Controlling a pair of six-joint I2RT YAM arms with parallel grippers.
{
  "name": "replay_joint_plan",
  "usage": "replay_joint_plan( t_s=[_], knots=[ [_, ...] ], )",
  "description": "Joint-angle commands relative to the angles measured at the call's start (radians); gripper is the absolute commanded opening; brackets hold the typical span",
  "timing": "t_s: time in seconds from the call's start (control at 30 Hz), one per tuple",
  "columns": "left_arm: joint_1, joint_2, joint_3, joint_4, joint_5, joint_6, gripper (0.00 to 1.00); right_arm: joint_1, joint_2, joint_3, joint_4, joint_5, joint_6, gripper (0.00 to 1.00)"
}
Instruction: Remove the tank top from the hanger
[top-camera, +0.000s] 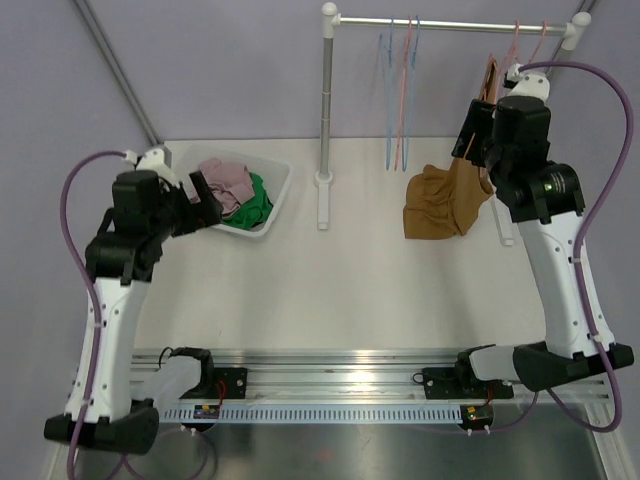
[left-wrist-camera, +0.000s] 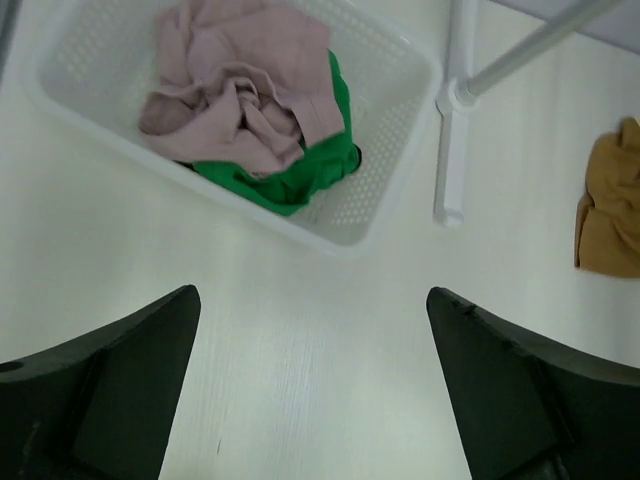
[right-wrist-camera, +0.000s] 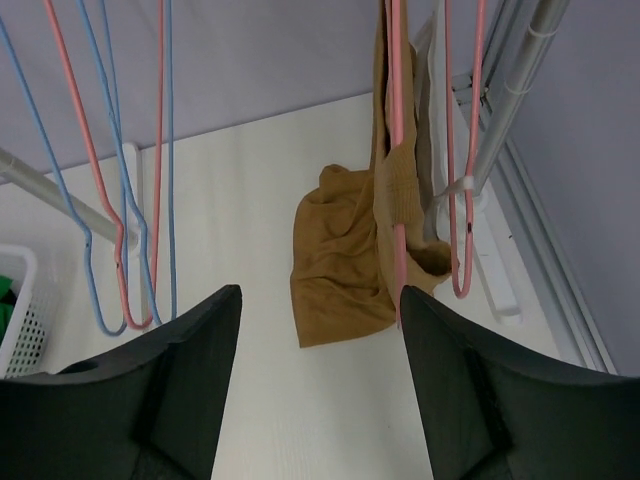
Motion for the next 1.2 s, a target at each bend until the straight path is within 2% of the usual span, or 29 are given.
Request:
replay_joint_plan(
  t_s=[0.0,0.03,0.17,0.23,0.37,0.5,0.8,0.93,1.13,1.17],
  knots=[
    [-0.078,-0.185,-0.233,0.177,0.02,0.009,0.99,-0.013,0.083,0.139,0.027,0.093,-0.066,0.71],
    [-0.108,-0.261,-0.343,0.193,0.011,0.008,0.99,-0.014,0.11,0.168,0.024,0.09,-0.077,0.71],
    [-0.133,-0.424,-0.526,0.211,-0.09,0.005,0.99,-0.043,0.24,0.32,-0.002,0.1,-0.126,0.63],
    [-0.135,-0.489,-0.58,0.217,-0.12,-0.001,0.99,-0.06,0.275,0.371,-0.004,0.108,-0.152,0.62],
    [-0.175,-0.57,-0.592,0.236,-0.133,0.001,0.99,-0.114,0.346,0.444,-0.005,0.049,-0.162,0.6],
    [-0.176,-0.547,-0.599,0.242,-0.077,0.009,0.99,-0.138,0.413,0.477,0.0,0.007,-0.188,0.59],
    [-0.176,-0.537,-0.602,0.254,-0.035,0.021,0.99,-0.214,0.512,0.532,0.007,-0.059,-0.195,0.47],
    [-0.176,-0.535,-0.603,0.256,-0.011,0.023,0.99,-0.232,0.545,0.579,-0.008,-0.097,-0.202,0.46],
    [-0.176,-0.538,-0.603,0.257,-0.015,0.023,0.99,-0.24,0.565,0.534,0.013,-0.131,-0.202,0.15],
    [-0.176,-0.538,-0.603,0.257,-0.014,0.023,0.99,-0.24,0.564,0.529,0.018,-0.134,-0.202,0.15]
  ],
)
